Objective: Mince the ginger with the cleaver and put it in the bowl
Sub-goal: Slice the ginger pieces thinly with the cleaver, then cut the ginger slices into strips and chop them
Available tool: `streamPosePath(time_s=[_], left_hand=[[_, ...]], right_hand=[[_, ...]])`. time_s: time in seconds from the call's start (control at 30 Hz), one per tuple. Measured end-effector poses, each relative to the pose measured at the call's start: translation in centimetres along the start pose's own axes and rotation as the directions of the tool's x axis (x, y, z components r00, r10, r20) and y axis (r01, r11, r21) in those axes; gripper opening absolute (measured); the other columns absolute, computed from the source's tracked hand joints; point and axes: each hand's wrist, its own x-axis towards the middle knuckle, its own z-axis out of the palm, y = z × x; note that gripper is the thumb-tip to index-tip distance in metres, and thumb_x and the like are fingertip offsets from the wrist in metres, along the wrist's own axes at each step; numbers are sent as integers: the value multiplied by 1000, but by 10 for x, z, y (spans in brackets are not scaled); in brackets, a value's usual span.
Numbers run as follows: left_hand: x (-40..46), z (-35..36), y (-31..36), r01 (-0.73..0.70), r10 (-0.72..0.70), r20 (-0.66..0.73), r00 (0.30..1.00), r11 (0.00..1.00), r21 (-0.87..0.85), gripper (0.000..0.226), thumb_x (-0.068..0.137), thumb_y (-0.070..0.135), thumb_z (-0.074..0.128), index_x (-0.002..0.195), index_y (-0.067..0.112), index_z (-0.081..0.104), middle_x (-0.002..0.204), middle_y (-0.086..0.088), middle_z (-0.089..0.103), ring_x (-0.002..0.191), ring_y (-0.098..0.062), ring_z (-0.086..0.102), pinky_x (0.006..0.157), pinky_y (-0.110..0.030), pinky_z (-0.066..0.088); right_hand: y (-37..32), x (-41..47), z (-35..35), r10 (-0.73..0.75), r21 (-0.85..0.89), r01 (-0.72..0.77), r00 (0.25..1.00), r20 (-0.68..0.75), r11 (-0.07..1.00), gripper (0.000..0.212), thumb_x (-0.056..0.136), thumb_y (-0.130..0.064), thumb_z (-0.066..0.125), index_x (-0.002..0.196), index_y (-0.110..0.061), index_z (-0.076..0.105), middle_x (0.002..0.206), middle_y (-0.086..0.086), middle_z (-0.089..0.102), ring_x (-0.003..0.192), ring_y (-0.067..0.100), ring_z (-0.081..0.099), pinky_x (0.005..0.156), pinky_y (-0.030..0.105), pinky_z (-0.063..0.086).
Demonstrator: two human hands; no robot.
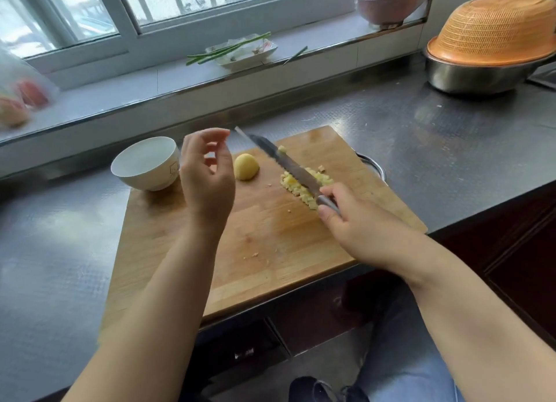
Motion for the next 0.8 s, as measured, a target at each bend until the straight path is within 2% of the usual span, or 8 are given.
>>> streamPosePath(time_s=[0.1,0.2,0.27,0.33,0.4,0.5,0.63,0.8], left_hand=[[3,0,20,-167,164,135,977,986,17,19,93,6,51,105,11,66,104,3,59,97,-6,56,83,-16,44],[10,2,36,-287,227,382,896,952,107,24,96,19,51,115,17,66,115,5,59,112,-10,47,95,-11,31],[8,6,38,-405,200,614,764,889,214,35,98,31,46,132,28,55,134,7,51,126,-12,36,104,-17,24],[0,12,38,-546,145,803,578,800,248,46,98,43,35,143,44,36,153,11,31,141,-18,20,114,-37,17],[-8,18,35,-598,73,908,413,774,210,48,96,51,29,144,55,23,160,17,8,147,-16,0,116,-44,4],[-14,26,28,-575,0,961,275,802,164,44,98,53,25,142,59,22,160,21,-5,147,-12,-12,116,-48,-3],[-16,36,29,-505,-83,971,223,842,188,42,101,49,21,142,59,20,159,22,-9,146,-11,-16,115,-47,-8],[-11,41,25,-497,-155,945,289,819,287,44,103,46,16,146,55,16,160,19,-9,147,-13,-17,115,-42,-13]], right_hand=[[-5,-7,5,-42,-75,43,999,14,996,39,102,-33,45,137,-26,31,135,1,44,110,18,49,89,36,44],[-6,-12,7,-51,-133,48,999,-19,990,32,100,-32,48,126,-26,29,119,-5,43,93,15,43,74,29,33],[-7,-15,10,-77,-178,68,996,-44,982,26,100,-32,49,117,-25,29,110,-7,42,92,17,47,72,29,31],[-7,-16,15,-93,-206,78,994,-63,975,23,99,-31,49,109,-25,29,107,-5,44,99,20,51,72,31,31],[-5,-17,19,-100,-223,80,992,-82,971,22,99,-30,50,103,-26,28,106,-3,47,100,19,50,73,31,31],[-2,-20,19,-128,-259,98,987,-102,961,22,98,-28,50,99,-27,29,106,-2,48,97,15,47,75,27,31],[-3,-23,17,-119,-280,86,988,-103,956,19,99,-26,49,99,-28,30,106,-2,48,100,16,49,76,27,32],[-3,-28,13,-101,-306,63,989,-111,950,18,100,-25,47,100,-26,29,107,-1,48,100,19,49,74,28,31]])
